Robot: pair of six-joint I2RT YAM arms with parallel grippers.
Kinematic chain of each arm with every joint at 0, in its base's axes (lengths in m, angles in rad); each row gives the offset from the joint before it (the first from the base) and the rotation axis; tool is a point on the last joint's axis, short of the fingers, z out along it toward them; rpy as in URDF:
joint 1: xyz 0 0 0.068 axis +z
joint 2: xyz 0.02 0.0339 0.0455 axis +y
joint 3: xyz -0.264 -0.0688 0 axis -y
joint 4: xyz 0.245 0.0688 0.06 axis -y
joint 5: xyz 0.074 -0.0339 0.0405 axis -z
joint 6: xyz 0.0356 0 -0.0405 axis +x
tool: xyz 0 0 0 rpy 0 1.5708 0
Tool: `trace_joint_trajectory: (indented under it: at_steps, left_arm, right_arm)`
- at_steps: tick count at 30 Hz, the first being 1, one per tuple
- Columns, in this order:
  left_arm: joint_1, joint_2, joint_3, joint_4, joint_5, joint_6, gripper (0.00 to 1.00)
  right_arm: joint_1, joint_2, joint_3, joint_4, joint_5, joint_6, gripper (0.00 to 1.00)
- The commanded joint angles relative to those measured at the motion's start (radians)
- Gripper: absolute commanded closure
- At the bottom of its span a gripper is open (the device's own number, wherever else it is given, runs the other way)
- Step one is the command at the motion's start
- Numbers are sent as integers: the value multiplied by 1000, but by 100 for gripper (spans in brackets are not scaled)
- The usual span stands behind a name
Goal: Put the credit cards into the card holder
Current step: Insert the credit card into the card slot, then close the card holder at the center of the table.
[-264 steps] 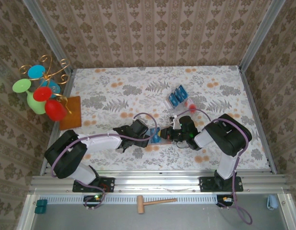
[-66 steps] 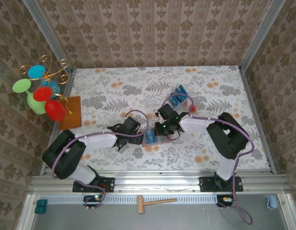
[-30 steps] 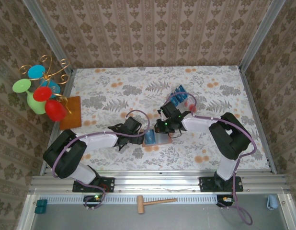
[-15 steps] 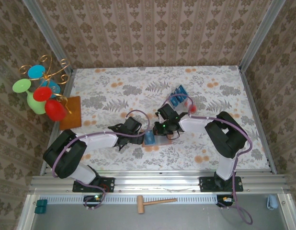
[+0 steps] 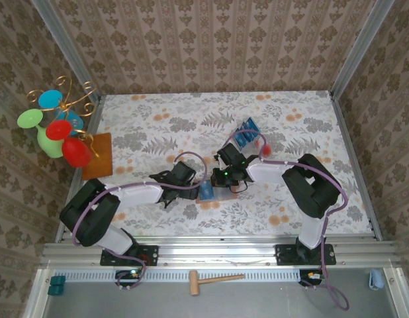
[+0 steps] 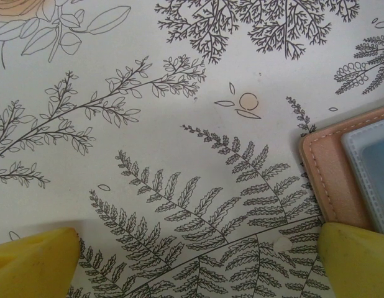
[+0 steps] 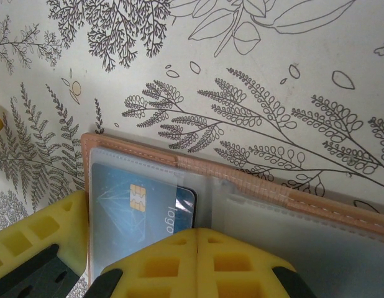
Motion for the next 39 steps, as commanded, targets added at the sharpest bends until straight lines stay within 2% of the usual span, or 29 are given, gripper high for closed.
trace_joint_trajectory:
  at_steps: [1, 4, 11, 14, 19, 23, 30, 39]
  left_arm:
    - [-3, -4, 18, -11, 16, 11, 0]
    - [15, -52, 13, -31, 14, 8, 0]
    - [55, -223, -7, -62, 23, 4, 0]
    - [60, -278, -7, -62, 29, -15, 0]
    - [74, -305, -7, -10, 114, -64, 0]
    - [74, -281, -26, 100, 220, -111, 0]
    - [57, -185, -39, 212, 285, -162, 0]
    - [9, -81, -59, 269, 278, -192, 0]
  right_arm:
    - [-1, -55, 26, -34, -12, -9, 100]
    - [-23, -105, 26, -65, -1, -16, 96]
    - [-65, -236, 8, -164, 53, -57, 70]
    - [-76, -292, -13, -216, 105, -81, 63]
    - [-103, -408, -87, -264, 172, -96, 50]
    - [-133, -499, -160, -291, 201, -100, 42]
    - [-160, -495, -267, -236, 163, -95, 38]
    - [-157, -416, -324, -117, 116, -37, 38]
